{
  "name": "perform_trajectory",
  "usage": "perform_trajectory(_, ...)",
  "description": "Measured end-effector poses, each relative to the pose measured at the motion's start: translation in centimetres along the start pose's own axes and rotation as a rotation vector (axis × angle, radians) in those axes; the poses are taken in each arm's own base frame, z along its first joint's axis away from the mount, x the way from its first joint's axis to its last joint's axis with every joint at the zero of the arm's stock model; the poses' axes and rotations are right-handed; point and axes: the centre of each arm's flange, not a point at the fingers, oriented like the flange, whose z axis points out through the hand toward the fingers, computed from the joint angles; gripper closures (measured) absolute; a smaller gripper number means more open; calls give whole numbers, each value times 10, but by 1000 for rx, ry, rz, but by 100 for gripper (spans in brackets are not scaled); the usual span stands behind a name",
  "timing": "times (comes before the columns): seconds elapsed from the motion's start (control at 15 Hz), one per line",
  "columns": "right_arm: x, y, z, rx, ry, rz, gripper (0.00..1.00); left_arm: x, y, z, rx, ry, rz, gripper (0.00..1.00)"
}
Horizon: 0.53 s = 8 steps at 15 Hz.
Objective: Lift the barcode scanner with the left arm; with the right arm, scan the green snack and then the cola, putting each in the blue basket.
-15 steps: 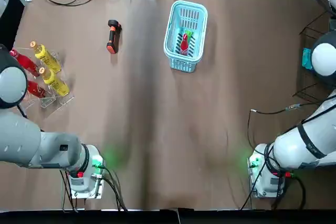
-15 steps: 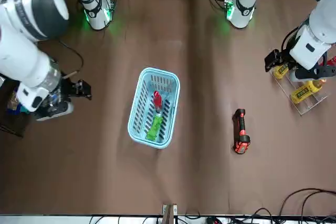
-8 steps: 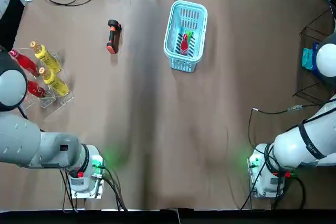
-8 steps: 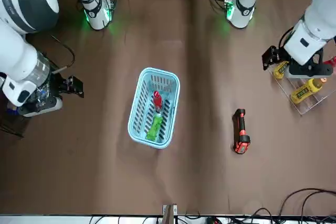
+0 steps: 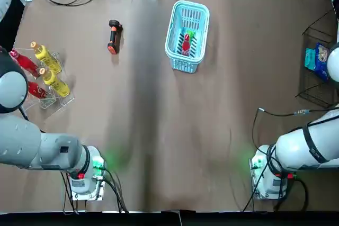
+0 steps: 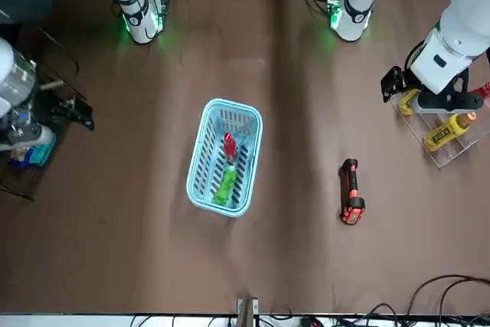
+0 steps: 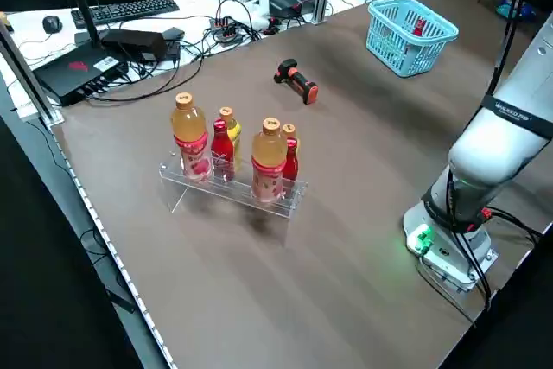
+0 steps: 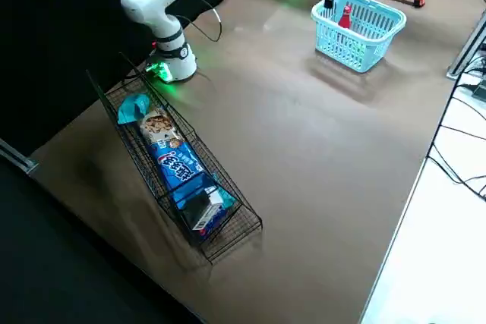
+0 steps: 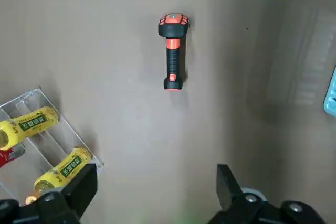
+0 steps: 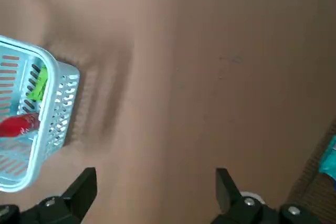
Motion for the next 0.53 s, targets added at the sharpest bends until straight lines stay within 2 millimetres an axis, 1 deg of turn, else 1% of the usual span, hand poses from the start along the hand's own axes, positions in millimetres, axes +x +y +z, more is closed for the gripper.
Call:
perform_trajectory(0.27,-32,7,-16,-10,23,-36,0,0,0,-2,0,4,0,0)
perform_trajectory(0.4,-49,15,-21,-12,42,-40,0,0,0,-2,0,4,0,0)
perform_trajectory(0.53,-61,19,-23,-12,60,-37,0,0,0,-2,0,4,-1,0)
